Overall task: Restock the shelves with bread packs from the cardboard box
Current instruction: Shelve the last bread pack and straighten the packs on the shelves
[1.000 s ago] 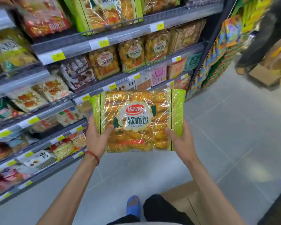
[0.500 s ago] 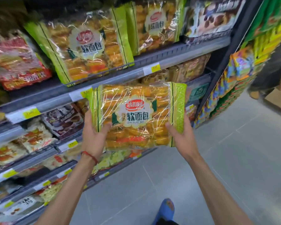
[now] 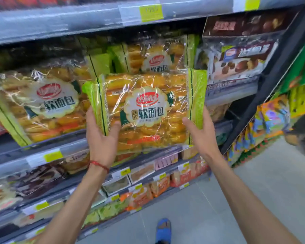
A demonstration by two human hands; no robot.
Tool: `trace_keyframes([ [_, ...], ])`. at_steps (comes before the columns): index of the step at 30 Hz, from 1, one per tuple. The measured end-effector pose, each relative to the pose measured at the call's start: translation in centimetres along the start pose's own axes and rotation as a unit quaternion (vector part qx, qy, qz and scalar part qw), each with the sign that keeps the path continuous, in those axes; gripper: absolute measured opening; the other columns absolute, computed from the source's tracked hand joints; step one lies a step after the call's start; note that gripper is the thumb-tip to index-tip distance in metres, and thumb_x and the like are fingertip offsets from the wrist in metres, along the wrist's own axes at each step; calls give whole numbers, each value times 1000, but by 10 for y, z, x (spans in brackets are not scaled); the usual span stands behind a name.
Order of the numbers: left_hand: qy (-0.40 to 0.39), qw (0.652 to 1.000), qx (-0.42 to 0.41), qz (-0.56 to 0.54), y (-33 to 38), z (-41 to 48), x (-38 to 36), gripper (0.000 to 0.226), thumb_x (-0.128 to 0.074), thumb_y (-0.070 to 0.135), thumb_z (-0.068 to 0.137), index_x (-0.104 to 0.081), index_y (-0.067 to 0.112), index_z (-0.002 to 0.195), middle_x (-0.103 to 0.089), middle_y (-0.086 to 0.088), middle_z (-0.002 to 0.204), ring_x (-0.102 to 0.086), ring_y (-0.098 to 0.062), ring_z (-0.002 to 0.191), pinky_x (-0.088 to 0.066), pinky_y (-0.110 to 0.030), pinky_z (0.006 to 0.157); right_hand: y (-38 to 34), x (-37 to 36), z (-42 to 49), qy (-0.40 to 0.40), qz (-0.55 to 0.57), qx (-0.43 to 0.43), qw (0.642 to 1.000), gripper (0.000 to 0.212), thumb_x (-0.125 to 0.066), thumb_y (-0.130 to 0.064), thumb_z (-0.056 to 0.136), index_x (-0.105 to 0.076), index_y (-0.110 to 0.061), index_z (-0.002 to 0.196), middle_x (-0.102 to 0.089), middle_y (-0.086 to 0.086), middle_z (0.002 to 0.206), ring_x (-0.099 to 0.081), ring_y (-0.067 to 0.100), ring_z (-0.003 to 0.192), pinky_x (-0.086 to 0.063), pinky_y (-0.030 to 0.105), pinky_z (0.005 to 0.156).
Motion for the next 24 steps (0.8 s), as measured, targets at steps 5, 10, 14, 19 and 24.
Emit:
trace_keyframes([
  [5,46,999,-16,-21,20,46,-44,83,-62,27,97,-7,22,159,-6,8,166,-5,11,133,-5,-18,113,-8,10,88,-9,6,2,1000,84,-63,-43,100,-13,-26,165,-15,-11,171,-13,-8,140,-14,24,119],
  [10,107,993,-40,-13,32,80,-73,83,-61,27,97,-6,17,159,-12,15,157,-4,16,131,-2,-1,110,-16,0,153,-20,0,41,999,84,-64,-42,100,-13,-26,165,-14,-10,172,-12,2,154,-12,33,128],
  [14,128,992,-22,-8,30,99,-92,86,-62,26,97,-4,13,159,-5,2,166,-3,5,140,-4,-24,122,-12,-5,190,-19,-14,65,998,88,-65,-54,93,-23,-23,164,-28,-6,169,-24,14,157,-22,50,128],
  [19,148,989,14,-3,15,107,-114,90,-66,25,94,-4,9,158,-6,-3,167,-8,-6,148,-8,-32,125,21,-16,208,-76,-3,9,997,87,-65,-36,101,-10,-16,165,-9,-2,174,-7,2,154,-7,33,129],
  [24,138,990,27,-8,-4,111,-129,92,-67,28,93,-4,10,158,-12,0,164,-8,3,139,-9,-24,120,41,-13,216,-93,-2,-12,996,90,-64,-35,101,-3,-18,166,-9,-13,170,-6,-10,139,-5,19,117],
])
Point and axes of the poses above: each hand's wrist, its own z-axis towards the middle knuckle, its own x-axis out of the back of the hand, y = z × x, the point moved 9 cm from there along z, towards the middle knuckle
